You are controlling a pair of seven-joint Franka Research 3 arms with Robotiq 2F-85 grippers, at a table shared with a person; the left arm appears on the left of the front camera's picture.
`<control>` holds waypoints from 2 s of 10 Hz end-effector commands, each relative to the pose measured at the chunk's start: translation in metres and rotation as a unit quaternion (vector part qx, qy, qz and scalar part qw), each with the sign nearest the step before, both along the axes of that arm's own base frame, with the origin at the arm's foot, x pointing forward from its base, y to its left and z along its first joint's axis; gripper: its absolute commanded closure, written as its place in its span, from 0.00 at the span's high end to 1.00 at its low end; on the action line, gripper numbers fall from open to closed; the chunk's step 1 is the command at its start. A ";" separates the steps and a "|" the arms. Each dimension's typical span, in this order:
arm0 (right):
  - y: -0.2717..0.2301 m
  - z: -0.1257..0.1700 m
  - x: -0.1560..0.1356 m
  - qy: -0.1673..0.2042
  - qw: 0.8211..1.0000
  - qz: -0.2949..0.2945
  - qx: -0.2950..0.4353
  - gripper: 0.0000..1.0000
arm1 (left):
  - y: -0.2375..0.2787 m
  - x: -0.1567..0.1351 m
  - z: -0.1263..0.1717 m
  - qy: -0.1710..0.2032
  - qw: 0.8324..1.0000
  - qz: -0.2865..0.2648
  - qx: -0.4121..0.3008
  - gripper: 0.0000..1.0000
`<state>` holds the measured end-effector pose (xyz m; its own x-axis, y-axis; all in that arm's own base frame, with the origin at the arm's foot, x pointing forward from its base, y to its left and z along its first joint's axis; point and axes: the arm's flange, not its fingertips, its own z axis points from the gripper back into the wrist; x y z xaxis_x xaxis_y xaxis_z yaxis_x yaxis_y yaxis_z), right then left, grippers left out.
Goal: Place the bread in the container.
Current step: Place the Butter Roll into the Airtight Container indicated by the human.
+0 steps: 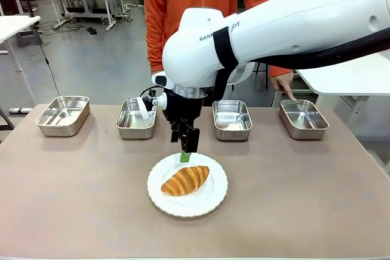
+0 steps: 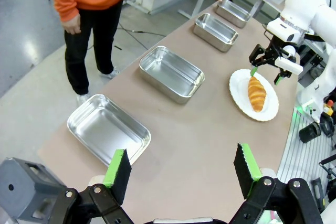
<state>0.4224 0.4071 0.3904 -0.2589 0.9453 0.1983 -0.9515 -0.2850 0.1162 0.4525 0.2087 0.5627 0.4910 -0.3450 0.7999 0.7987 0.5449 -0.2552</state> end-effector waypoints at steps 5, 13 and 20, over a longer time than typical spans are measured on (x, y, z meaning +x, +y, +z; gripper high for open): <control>-0.020 -0.028 -0.052 -0.085 0.996 -0.008 -0.026 1.00 | -0.001 -0.002 0.002 -0.006 1.000 -0.003 -0.002 1.00; -0.008 -0.059 -0.057 -0.125 0.991 -0.003 -0.043 1.00 | -0.001 -0.002 0.002 -0.006 1.000 -0.003 -0.002 1.00; 0.003 -0.084 -0.058 -0.106 0.993 0.013 -0.053 1.00 | -0.001 -0.002 0.002 -0.006 1.000 -0.003 -0.002 1.00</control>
<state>0.3655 0.4018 0.3075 -0.3221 0.9451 0.0551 -0.9466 -0.3210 -0.0283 0.4524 0.2087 0.5629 0.4907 -0.3451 0.8001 0.7988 0.5450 -0.2548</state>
